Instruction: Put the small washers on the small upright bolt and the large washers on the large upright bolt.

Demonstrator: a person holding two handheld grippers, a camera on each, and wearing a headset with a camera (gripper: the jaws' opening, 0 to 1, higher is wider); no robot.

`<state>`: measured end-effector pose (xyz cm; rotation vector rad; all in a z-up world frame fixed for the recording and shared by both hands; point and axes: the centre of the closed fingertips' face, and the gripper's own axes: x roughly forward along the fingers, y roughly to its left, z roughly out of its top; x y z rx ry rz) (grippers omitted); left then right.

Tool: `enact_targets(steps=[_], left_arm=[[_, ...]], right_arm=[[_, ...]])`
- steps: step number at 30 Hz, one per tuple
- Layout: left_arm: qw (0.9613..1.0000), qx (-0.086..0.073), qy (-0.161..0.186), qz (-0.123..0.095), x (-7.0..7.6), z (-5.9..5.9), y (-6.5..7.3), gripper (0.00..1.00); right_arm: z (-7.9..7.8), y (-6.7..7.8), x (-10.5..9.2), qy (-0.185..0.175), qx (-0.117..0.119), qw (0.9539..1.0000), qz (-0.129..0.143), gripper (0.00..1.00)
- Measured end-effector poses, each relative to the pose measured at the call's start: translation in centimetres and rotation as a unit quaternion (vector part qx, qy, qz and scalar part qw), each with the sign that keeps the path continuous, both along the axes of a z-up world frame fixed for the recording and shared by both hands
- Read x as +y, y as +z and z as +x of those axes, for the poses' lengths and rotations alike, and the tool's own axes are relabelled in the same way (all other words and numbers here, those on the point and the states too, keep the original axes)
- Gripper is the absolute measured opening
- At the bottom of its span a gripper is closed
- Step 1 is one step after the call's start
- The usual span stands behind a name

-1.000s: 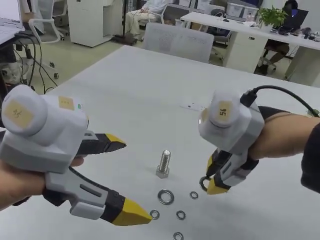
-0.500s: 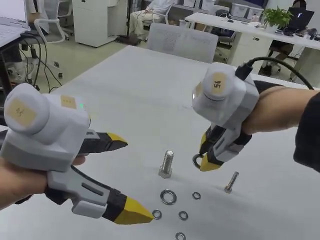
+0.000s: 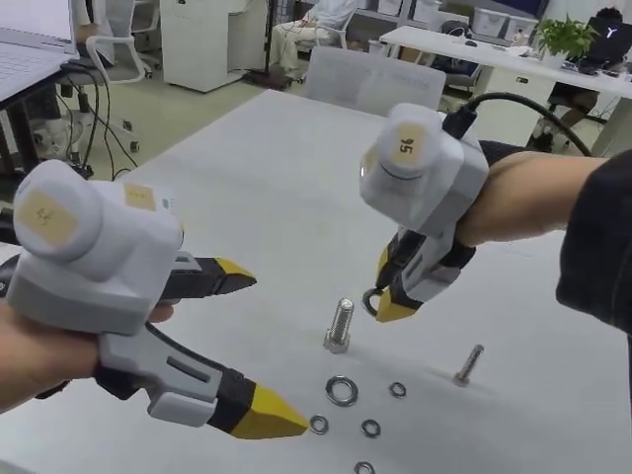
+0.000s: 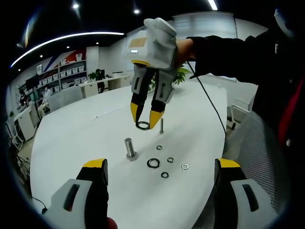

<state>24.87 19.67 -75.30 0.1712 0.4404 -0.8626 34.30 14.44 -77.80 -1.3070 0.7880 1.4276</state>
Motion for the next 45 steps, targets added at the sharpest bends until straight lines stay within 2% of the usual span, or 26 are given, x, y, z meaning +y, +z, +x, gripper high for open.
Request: enact_targets(steps=[8, 13, 16, 22, 27, 30, 35, 45], left_arm=[[0.9998, -0.004, 0.02, -0.004, 1.1, -0.1, 0.3, 0.92], [0.9995, -0.003, 0.03, -0.011, 1.2, -0.2, 0.2, 0.92], [0.9995, -0.002, 0.03, -0.008, 1.1, -0.2, -0.1, 0.92], [0.9986, -0.014, 0.051, -0.01, 1.6, 0.5, 0.6, 0.9], [0.9975, -0.02, 0.067, -0.007, 1.7, 1.0, 0.8, 0.93], [0.9961, -0.02, 0.086, 0.004, 2.1, 1.4, 0.8, 0.92], [0.996, -0.029, 0.085, 0.003, 1.6, 1.5, 1.4, 0.92], [0.9971, -0.024, 0.072, 0.001, 1.0, 1.7, 1.0, 0.91]], right_arm=[[0.2, -0.2, 1.3, 0.007, 0.002, 1.0, 0.0, 0.22], [1.0, -0.5, 1.8, 0.005, 0.003, 1.0, 0.001, 0.22], [1.1, -0.6, 1.8, 0.002, 0.005, 1.0, 0.0, 0.22], [1.6, -0.9, 2.0, -0.01, 0.014, 0.9998, 0.005, 0.22], [1.8, -1.1, 1.9, -0.014, 0.019, 0.9997, 0.005, 0.22], [1.9, -1.1, 2.0, -0.018, 0.021, 0.9996, 0.006, 0.22], [2.1, -1.4, 2.2, -0.02, 0.026, 0.9994, 0.006, 0.22], [2.3, -2.0, 2.6, -0.026, 0.035, 0.999, 0.001, 0.22]])
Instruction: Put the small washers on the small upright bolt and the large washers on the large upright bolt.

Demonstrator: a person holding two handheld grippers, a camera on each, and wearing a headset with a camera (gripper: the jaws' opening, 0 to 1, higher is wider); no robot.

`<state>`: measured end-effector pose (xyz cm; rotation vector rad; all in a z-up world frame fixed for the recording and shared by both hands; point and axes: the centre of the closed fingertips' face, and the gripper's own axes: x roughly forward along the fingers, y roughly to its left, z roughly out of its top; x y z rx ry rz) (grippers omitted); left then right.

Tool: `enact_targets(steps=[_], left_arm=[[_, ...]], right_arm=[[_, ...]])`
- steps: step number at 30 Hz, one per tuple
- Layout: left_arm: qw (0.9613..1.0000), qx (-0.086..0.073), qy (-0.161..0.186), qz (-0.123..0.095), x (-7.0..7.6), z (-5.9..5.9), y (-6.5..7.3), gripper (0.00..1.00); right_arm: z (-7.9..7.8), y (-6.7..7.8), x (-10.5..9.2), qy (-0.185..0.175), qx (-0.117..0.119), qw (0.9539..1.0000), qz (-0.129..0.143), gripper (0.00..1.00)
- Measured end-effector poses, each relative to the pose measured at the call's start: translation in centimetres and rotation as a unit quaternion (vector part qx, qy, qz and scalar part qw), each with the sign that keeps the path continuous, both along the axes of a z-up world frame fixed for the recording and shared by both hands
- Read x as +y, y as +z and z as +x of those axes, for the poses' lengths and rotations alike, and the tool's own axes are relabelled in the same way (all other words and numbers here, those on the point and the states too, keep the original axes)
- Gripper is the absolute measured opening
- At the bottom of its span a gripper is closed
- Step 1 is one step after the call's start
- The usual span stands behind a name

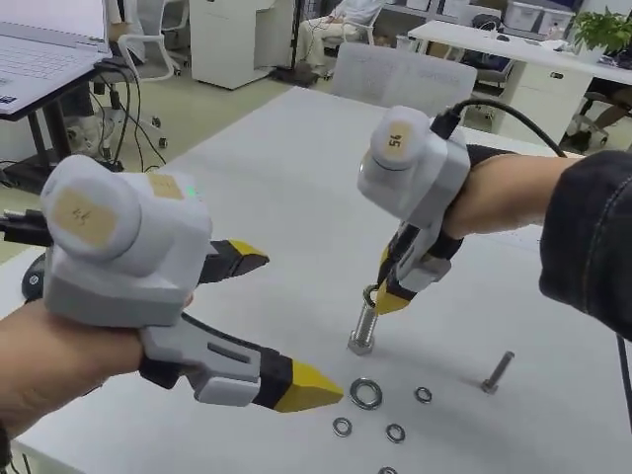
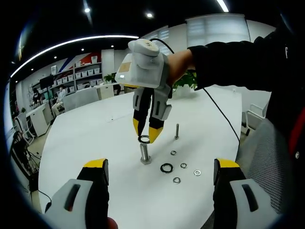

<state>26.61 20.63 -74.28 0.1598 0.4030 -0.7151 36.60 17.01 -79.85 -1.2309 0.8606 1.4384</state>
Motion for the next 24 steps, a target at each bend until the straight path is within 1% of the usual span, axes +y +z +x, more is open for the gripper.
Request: enact_targets(steps=[3, 5, 9, 14, 19, 24], left_arm=[[1.0, 0.001, -0.008, 0.002, -0.3, 0.0, 0.0, 0.91], [0.9999, -0.002, -0.013, 0.005, -0.4, 0.2, 0.2, 0.91], [0.9998, -0.006, -0.016, 0.001, -0.5, 0.7, 0.6, 0.91], [0.9997, -0.01, -0.021, 0.001, -0.7, 1.3, 0.8, 0.9], [0.9996, -0.006, -0.028, 0.004, -1.0, 1.9, 0.7, 0.9], [0.9996, -0.003, -0.029, 0.001, -1.0, 2.6, 0.7, 0.91]], right_arm=[[0.2, -0.3, 0.2, -0.003, 0.004, 1.0, -0.001, 0.22], [0.3, -0.5, 0.2, -0.004, 0.005, 1.0, -0.003, 0.22], [0.3, -0.7, 0.0, -0.005, 0.006, 0.9999, -0.007, 0.22], [0.4, -0.8, 0.1, -0.008, 0.009, 0.9999, -0.005, 0.22], [0.6, -1.1, 0.3, -0.006, 0.011, 0.9999, -0.006, 0.22], [0.9, -1.2, 0.4, -0.009, 0.014, 0.9998, -0.007, 0.22]])
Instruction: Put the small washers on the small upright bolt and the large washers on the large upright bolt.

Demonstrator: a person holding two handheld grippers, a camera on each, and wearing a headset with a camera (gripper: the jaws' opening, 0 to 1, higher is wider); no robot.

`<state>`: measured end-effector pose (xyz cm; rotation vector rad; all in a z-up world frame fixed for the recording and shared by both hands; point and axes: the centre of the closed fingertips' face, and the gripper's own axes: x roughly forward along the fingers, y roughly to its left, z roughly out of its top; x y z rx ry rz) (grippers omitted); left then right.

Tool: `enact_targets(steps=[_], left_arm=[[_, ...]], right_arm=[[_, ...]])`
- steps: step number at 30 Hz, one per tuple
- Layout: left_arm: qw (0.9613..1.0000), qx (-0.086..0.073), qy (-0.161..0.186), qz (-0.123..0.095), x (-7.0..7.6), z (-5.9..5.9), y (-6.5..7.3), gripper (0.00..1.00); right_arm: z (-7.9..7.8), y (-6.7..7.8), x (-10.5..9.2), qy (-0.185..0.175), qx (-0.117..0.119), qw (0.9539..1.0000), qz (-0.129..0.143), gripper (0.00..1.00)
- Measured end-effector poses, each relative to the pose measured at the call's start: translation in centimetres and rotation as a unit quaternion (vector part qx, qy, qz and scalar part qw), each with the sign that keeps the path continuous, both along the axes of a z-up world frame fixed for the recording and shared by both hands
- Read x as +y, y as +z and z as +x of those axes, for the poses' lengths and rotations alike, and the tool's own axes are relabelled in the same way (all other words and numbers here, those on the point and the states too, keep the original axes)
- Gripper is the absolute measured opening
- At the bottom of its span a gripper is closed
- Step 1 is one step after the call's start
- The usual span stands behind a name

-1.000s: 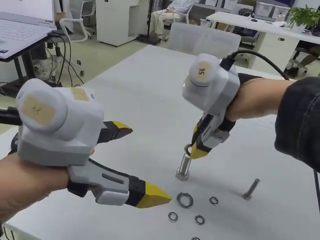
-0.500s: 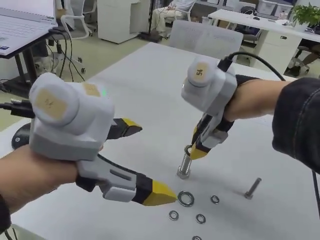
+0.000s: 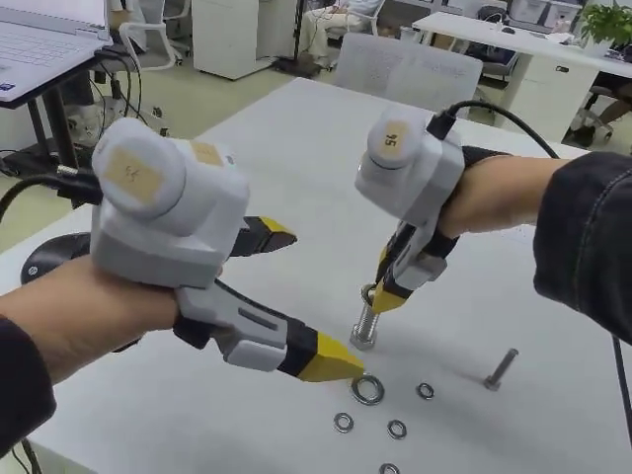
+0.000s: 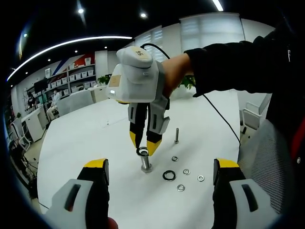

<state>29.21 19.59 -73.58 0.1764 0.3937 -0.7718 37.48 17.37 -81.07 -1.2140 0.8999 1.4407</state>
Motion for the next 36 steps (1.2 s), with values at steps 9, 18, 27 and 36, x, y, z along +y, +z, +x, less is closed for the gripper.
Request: enact_targets(steps=[9, 18, 27, 36], left_arm=[[0.9998, 0.014, 0.001, -0.011, 0.0, 0.2, -1.2, 0.91], [0.9994, 0.028, -0.016, -0.015, -0.3, -0.4, -2.0, 0.91], [0.9989, 0.043, -0.013, -0.009, 0.0, -0.6, -3.2, 0.91], [0.9987, 0.048, -0.011, -0.011, 0.0, -0.5, -3.5, 0.91]], right_arm=[[0.0, -0.3, 0.0, -0.001, 0.003, 1.0, -0.002, 0.22], [0.2, -0.6, -0.1, -0.003, 0.008, 0.9999, -0.006, 0.22], [0.1, -1.2, -0.1, -0.005, 0.012, 0.9999, -0.011, 0.22], [0.1, -2.2, -0.2, -0.005, 0.015, 0.9997, -0.018, 0.22]])
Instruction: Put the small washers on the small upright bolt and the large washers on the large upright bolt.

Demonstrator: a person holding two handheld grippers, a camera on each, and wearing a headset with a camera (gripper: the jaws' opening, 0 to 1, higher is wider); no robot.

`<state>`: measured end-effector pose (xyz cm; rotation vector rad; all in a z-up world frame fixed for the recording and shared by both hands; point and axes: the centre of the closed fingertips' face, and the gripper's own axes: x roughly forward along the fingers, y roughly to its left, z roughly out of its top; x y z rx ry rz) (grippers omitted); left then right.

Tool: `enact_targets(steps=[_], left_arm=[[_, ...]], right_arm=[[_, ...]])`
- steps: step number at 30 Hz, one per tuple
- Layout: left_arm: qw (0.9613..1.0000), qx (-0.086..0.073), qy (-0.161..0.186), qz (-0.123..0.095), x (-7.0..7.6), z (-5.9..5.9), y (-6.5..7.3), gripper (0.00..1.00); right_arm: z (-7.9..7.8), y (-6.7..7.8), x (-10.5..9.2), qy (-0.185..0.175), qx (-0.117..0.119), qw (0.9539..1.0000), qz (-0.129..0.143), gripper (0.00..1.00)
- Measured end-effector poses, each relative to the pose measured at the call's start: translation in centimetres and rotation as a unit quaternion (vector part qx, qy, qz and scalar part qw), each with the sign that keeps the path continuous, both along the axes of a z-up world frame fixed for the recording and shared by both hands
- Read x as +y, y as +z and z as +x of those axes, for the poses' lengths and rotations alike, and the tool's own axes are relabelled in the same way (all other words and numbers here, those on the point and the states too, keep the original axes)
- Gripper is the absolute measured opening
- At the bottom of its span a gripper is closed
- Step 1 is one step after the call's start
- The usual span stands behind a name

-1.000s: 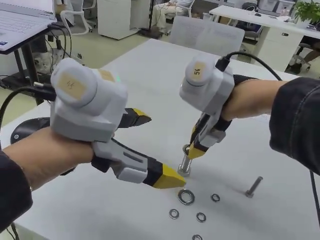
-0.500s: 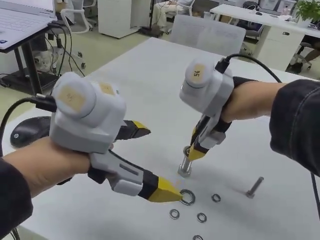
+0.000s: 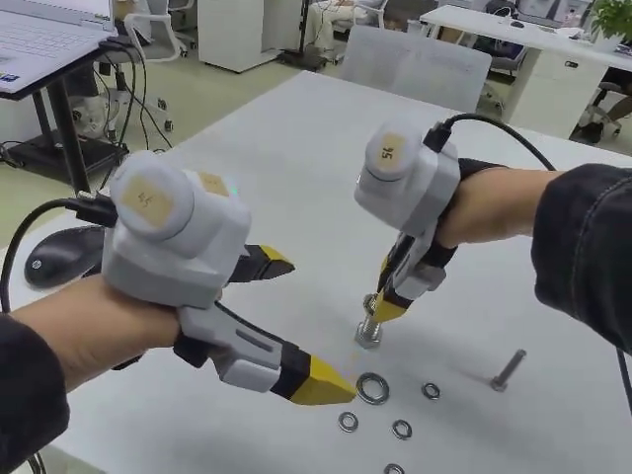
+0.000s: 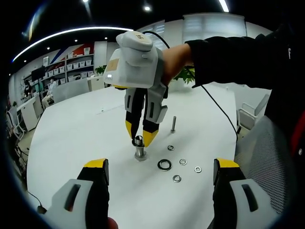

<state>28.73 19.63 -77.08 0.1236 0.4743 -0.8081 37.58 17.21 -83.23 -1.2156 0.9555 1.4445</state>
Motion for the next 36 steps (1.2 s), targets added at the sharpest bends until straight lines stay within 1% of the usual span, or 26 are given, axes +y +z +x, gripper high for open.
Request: enact_targets(steps=[4, 6, 8, 11, 16, 23, 30, 36], left_arm=[[1.0, 0.001, 0.001, -0.001, -0.1, 0.1, 0.0, 0.91], [1.0, 0.001, 0.001, -0.002, -0.1, 0.1, -0.1, 0.91], [1.0, 0.001, 0.002, -0.002, -0.1, 0.1, -0.1, 0.91], [1.0, 0.001, 0.001, -0.003, -0.2, 0.1, -0.1, 0.91], [1.0, 0.002, 0.0, -0.003, -0.2, 0.2, -0.2, 0.91], [1.0, 0.005, -0.003, -0.003, -0.4, 0.1, -0.3, 0.9], [1.0, 0.007, -0.004, -0.003, -0.5, 0.1, -0.4, 0.9], [1.0, 0.007, -0.003, -0.003, -0.5, 0.2, -0.5, 0.9]], right_arm=[[0.1, -0.2, 0.0, 0.001, 0.001, 1.0, 0.0, 0.22], [0.2, -0.7, 0.1, 0.0, 0.002, 1.0, -0.002, 0.22], [0.2, -0.7, 0.0, 0.0, 0.003, 1.0, -0.002, 0.22], [0.2, -1.1, -0.1, -0.003, 0.004, 1.0, -0.005, 0.22], [-0.2, -1.7, -0.3, -0.007, 0.008, 0.9999, -0.005, 0.22], [-0.6, -1.9, -0.5, -0.012, 0.01, 0.9999, -0.007, 0.22], [-0.1, -3.0, -0.4, -0.011, 0.005, 0.9998, -0.015, 0.22], [0.0, -3.1, -0.4, -0.008, -0.001, 0.9997, -0.022, 0.22]])
